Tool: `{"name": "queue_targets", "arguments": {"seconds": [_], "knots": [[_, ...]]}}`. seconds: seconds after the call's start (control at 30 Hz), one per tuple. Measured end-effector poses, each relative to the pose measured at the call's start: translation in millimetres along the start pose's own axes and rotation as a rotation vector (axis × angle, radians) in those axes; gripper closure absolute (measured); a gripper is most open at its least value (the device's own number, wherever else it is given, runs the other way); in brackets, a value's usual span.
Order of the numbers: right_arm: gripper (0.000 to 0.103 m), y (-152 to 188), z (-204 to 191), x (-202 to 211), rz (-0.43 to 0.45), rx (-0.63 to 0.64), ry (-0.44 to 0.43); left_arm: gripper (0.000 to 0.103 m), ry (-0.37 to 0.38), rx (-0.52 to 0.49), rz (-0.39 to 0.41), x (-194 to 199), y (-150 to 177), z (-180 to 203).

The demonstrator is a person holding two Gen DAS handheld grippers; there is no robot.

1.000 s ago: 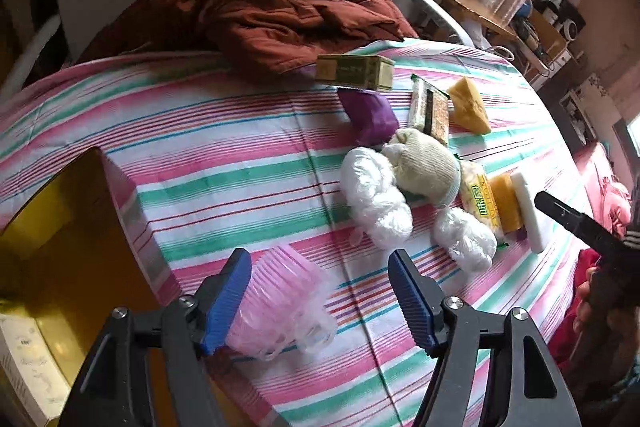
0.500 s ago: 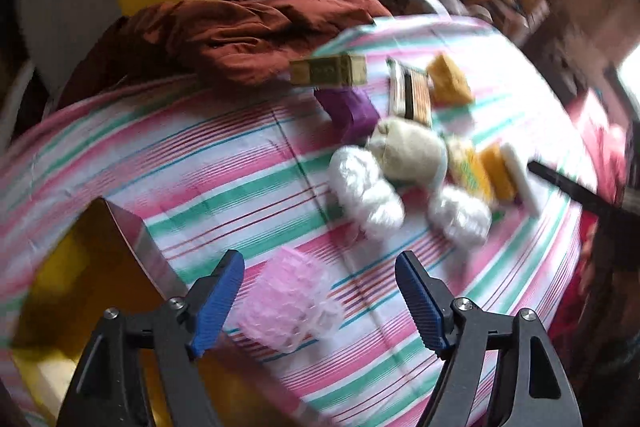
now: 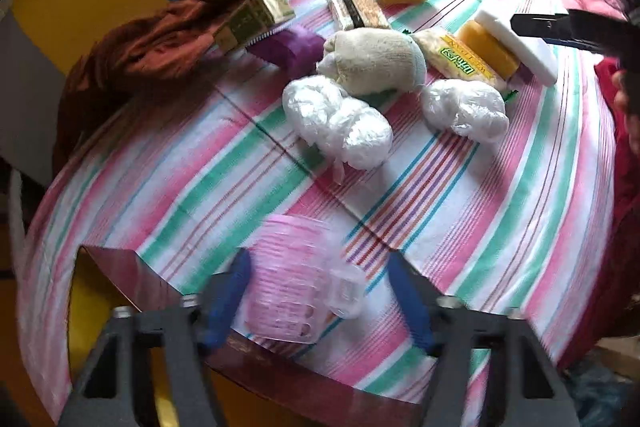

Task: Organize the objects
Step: 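Grasp the pink hair roller with the left gripper while the right grasps the white sponge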

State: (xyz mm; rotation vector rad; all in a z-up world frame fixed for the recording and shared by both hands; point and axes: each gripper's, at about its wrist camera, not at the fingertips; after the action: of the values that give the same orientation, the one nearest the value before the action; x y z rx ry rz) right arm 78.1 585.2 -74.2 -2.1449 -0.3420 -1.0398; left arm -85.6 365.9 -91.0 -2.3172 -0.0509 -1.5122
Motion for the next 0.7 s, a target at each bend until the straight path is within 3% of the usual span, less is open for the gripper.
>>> {"name": "queue_targets", "arguments": {"seconds": [0.07, 0.1, 0.13, 0.3, 0.43, 0.57, 0.7], "knots": [[0.021, 0, -1, -4, -0.012, 0.016, 0.018, 0.048, 0.030, 0.019, 0.018, 3, 2, -3], [0.027, 1, 0, -7, -0.026, 0.015, 0.028, 0.048, 0.031, 0.021, 0.030, 5, 3, -2], [0.039, 2, 2, -9, -0.039, 0.009, 0.032, 0.048, 0.019, 0.013, 0.043, 6, 6, 0], [0.042, 2, 6, -3, -0.011, -0.012, -0.005, 0.048, 0.033, 0.026, 0.089, 15, 16, 5], [0.043, 0, 7, 10, 0.053, -0.026, -0.047, 0.048, 0.081, 0.132, 0.131, 34, 22, 3], [0.043, -2, 8, 27, 0.127, -0.050, -0.190, 0.048, 0.115, 0.238, 0.183, 56, 24, 1], [0.042, -1, -3, 29, 0.118, -0.015, -0.311, 0.048, 0.150, 0.382, 0.220, 78, 42, -17]]}}
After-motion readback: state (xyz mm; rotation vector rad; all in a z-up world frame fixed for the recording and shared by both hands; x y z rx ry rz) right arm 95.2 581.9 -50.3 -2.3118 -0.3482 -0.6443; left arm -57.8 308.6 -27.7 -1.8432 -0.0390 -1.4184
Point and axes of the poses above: each gripper's, at about its wrist camera, not at the fingertips, and x roughly against the way its jaws point, z to its right, y to its underside, and after that the axes turned 15 degrees about -y, right-handed
